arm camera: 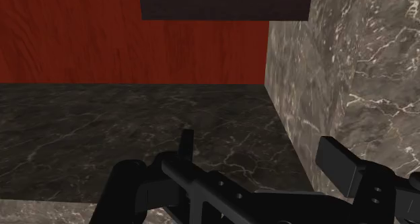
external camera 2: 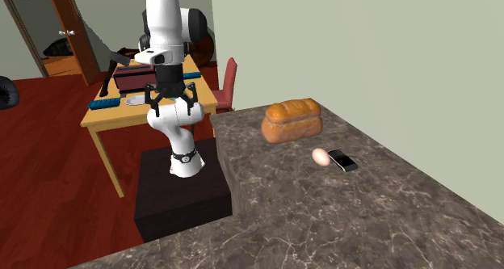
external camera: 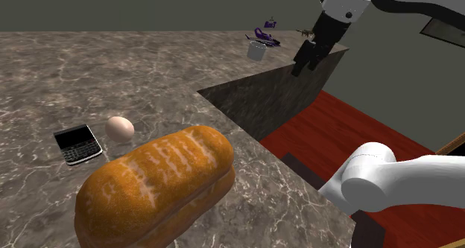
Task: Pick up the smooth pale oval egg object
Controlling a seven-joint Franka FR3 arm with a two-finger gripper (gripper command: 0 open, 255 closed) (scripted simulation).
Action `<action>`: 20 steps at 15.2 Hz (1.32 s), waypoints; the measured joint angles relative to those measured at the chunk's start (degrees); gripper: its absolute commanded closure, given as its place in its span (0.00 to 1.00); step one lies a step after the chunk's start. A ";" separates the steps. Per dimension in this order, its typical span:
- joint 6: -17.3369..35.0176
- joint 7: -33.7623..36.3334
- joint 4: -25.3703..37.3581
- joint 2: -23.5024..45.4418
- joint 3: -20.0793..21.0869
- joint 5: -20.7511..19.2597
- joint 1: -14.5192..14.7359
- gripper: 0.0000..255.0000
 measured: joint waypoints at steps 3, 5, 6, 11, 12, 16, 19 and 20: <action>1.10 1.84 -0.72 0.33 1.55 0.95 0.32 0.00; 2.20 4.64 -0.40 1.63 3.99 2.38 0.79 0.00; 2.95 5.92 -0.56 2.12 5.04 2.96 0.96 0.00; 7.15 13.13 -0.14 6.16 11.22 5.86 1.80 0.00; 7.96 14.50 -0.26 6.71 12.37 6.33 1.95 0.00; 11.51 20.57 2.00 11.97 17.73 7.54 2.00 0.00; 14.01 25.35 5.06 17.17 21.93 7.45 1.56 0.00; 14.75 26.84 5.50 18.26 23.13 7.40 1.53 0.00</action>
